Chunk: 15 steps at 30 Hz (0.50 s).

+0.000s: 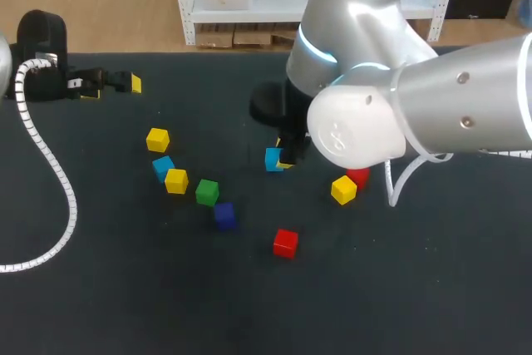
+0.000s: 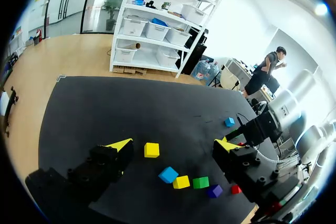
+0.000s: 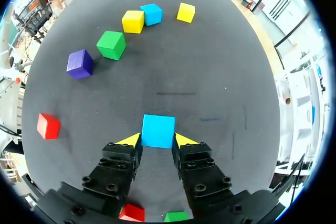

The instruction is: Place the blue cubes, place green cubes on the blue cubes, place the yellow cubes on the green cubes, then place the red cubes on the yellow cubes, and place purple cube on the red cubes.

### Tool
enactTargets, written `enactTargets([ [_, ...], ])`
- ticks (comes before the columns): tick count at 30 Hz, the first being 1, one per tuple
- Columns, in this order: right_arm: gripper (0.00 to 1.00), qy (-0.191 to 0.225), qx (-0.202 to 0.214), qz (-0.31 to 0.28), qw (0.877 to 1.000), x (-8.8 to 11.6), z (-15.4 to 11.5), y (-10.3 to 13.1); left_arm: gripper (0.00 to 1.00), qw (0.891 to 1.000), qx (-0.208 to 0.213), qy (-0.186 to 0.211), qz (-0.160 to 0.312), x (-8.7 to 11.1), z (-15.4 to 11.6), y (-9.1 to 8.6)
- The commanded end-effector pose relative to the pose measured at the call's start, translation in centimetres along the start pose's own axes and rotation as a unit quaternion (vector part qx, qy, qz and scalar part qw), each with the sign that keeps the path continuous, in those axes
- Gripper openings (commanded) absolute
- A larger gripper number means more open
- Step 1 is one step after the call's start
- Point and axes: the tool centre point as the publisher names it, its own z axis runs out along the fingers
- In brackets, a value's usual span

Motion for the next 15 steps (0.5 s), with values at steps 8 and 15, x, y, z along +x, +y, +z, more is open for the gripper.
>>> enactTargets([
  [8, 0.40, -0.003, -0.006, -0.004, 1.000, -0.01, 0.12, -0.39, 1.00, 1.000, 0.000, 0.000, 0.000, 0.00, 0.00, 0.00],
  [15, 0.44, -0.005, -0.009, -0.004, 1.000, 0.11, 0.24, -0.46, 1.00, 1.000, 0.000, 0.000, 0.000, 0.00, 0.00, 0.00],
])
